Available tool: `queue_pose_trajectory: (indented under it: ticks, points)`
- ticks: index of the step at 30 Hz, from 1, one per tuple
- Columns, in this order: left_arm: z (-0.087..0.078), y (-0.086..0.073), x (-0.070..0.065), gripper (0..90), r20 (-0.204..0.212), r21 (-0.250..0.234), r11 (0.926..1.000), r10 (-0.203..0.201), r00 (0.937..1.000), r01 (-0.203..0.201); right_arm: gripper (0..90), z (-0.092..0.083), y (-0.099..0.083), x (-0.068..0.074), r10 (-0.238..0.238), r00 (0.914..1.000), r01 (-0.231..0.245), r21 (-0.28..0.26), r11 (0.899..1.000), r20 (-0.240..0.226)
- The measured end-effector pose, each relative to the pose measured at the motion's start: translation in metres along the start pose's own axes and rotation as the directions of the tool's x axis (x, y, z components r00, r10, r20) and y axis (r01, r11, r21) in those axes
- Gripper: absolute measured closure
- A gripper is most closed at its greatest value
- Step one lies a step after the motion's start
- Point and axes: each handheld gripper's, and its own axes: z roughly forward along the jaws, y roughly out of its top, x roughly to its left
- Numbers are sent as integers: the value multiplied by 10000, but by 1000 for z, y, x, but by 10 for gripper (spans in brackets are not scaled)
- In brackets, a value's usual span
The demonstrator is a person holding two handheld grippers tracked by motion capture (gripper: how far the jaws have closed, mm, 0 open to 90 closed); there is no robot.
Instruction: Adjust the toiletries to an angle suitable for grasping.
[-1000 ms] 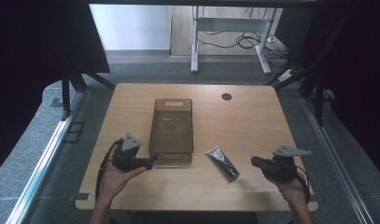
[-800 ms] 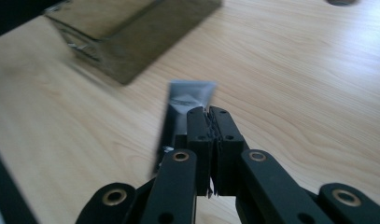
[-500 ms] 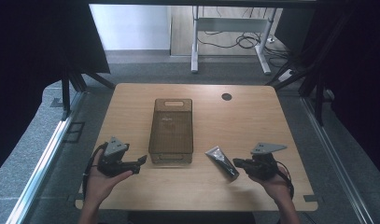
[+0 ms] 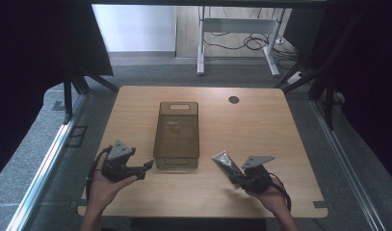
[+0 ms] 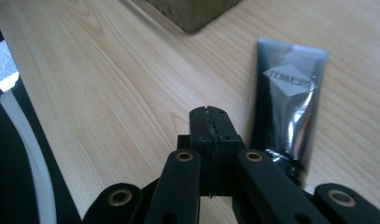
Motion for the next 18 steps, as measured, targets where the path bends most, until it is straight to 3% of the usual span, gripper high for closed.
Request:
queue_pose_trajectory:
  ticks: [8, 18]
  points:
    - [5, 3, -1, 206, 163, 188, 9997, 151, 9998, -154, 899, 12, -8, -3, 146, 9999, -143, 424, 9990, -60]
    - [10, 3, 0, 205, 245, 359, 9992, 189, 9995, -198, 899, 12, -12, -9, 341, 9994, -344, 527, 9980, 73]
